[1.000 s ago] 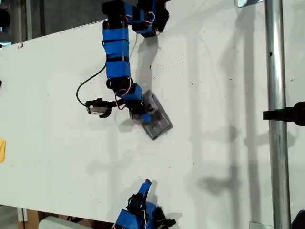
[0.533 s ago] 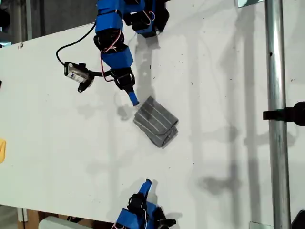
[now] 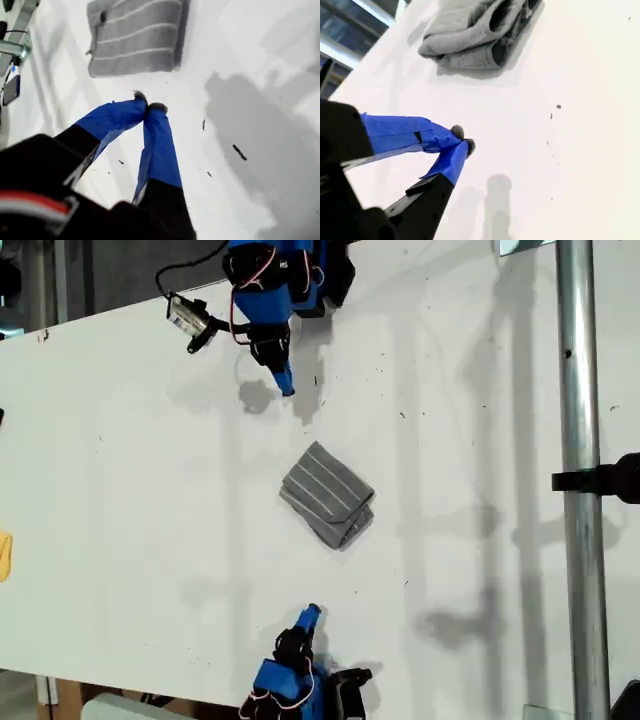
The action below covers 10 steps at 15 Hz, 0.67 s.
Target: Grasp corners of a towel and fold twice.
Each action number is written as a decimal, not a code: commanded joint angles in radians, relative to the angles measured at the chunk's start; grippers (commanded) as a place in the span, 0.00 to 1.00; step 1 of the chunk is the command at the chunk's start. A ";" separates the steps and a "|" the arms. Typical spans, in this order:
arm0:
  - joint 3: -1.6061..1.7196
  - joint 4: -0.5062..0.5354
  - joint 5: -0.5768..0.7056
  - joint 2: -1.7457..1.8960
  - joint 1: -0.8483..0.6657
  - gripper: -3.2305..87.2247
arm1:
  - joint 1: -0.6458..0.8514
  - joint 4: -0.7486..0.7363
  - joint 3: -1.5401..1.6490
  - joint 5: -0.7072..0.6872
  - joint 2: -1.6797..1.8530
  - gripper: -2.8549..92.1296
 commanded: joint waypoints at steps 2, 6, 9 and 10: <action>0.084 0.005 -0.143 0.006 -0.023 0.05 | 0.034 0.238 0.097 0.107 0.201 0.04; 0.084 0.021 0.054 0.006 -0.025 0.07 | 0.048 0.365 0.147 0.183 0.201 0.06; 0.086 0.015 0.584 0.006 -0.023 0.07 | 0.040 0.365 0.147 0.183 0.201 0.06; 0.086 0.018 0.565 0.006 -0.026 0.07 | 0.038 0.365 0.147 0.183 0.201 0.06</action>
